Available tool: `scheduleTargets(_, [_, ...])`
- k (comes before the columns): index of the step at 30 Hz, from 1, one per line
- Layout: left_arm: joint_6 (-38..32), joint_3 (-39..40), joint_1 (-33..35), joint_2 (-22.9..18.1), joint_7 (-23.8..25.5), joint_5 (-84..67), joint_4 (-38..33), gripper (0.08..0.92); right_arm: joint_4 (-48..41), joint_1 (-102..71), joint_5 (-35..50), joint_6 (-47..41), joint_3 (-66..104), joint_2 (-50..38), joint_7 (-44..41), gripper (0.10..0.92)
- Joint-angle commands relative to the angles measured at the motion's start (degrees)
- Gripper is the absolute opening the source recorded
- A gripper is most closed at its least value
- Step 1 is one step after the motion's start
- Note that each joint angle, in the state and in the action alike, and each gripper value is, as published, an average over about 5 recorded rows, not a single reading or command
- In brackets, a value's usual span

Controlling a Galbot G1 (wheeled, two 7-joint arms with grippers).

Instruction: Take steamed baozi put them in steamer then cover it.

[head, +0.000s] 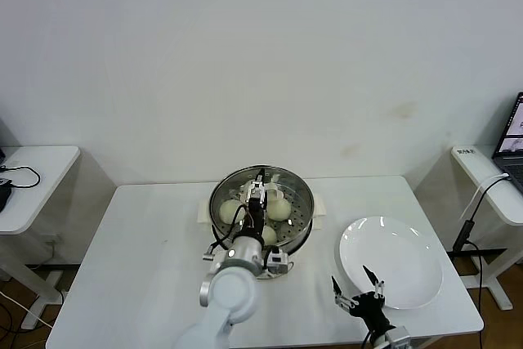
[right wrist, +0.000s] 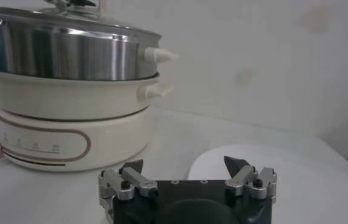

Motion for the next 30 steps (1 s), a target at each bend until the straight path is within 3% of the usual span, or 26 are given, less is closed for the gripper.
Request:
scheduleTargets(1, [-2.14,-1.80,10.20,5.70,-3.68,-4.88,-15.49,0.796,-0.14,-0.23,-0.22,0.07,-0.12,0.12,0.06,0.823])
scheduleTargets(5, [-6.57,-7.98,18.92,8.07,-10.07,-16.78,-23.20,0.821,-0.21,-0.34,-0.13,0.28,-0.18,0.03,0.10,0.823])
scheduleTargets(8, [-10.04,-17.54,26.62,10.15,-14.17,-37.05,-26.29,0.823,0.17,-0.55,0.33,0.66,-0.19,-0.24,0.25,0.823])
scheduleTargets(13, [-16.79,-37.63,35.86,11.94,-21.05,-77.99,-24.35,0.823,1.88,-1.91,1.86,1.49,-0.43,-1.60,0.50,0.823])
scheduleTargets(16, [-18.13,-44.77,41.09,11.82,-23.84,-92.59,-22.15,0.823,3.23,-3.29,3.28,1.71,-0.39,-3.23,0.62,0.823])
scheduleTargets(23, [-19.34,-44.68,48.31,7.96,-25.86,-105.10,-21.66,0.823,6.34,-7.87,6.87,1.99,-0.99,-7.01,1.27,0.823])
scheduleTargets(30, [-25.67,-40.63,51.96,6.58,-23.92,-100.80,-17.49,0.823,7.10,-10.14,10.19,3.41,-1.42,-9.14,2.60,0.823])
